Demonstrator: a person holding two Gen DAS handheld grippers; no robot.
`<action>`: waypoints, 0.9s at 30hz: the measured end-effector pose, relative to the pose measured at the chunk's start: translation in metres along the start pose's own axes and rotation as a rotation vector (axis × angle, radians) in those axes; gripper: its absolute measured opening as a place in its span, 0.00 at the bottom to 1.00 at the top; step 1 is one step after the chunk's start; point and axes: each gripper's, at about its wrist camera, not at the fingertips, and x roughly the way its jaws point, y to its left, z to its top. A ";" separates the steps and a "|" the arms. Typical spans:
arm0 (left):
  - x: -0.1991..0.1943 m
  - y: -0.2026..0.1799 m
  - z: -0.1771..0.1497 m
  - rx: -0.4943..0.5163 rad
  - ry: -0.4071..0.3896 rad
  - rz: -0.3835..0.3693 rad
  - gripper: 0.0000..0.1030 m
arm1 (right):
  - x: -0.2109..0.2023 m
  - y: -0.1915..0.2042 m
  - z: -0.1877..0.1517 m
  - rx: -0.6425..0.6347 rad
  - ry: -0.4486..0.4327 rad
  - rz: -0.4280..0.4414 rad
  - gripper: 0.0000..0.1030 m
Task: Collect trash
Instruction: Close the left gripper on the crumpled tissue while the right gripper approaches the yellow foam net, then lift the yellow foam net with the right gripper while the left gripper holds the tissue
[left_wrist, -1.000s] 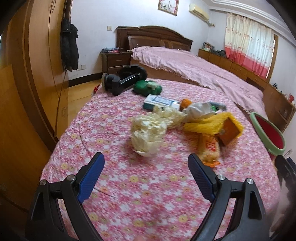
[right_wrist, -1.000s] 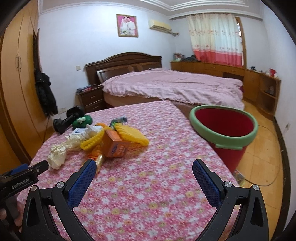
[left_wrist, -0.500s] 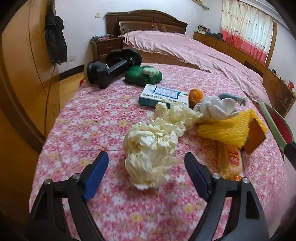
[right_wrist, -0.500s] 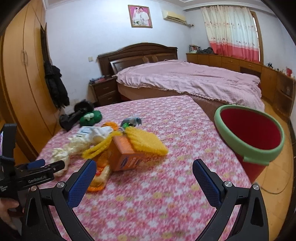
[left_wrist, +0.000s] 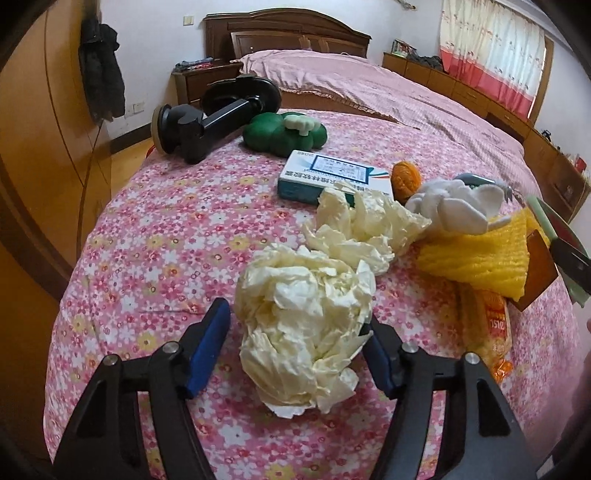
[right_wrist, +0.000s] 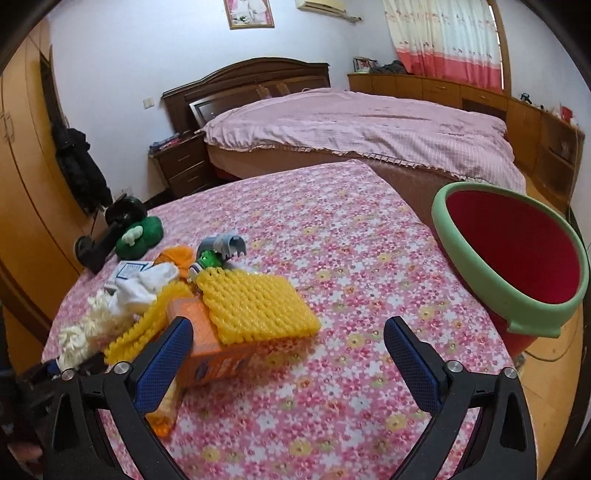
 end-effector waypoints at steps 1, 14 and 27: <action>0.001 0.001 0.001 -0.001 -0.002 -0.004 0.66 | 0.001 0.002 0.001 -0.005 0.007 0.008 0.84; -0.017 0.012 -0.002 -0.062 -0.044 -0.088 0.43 | 0.014 0.002 0.004 -0.013 0.066 0.063 0.13; -0.058 0.002 0.001 -0.051 -0.139 -0.064 0.43 | -0.015 -0.003 0.004 -0.023 -0.002 0.089 0.08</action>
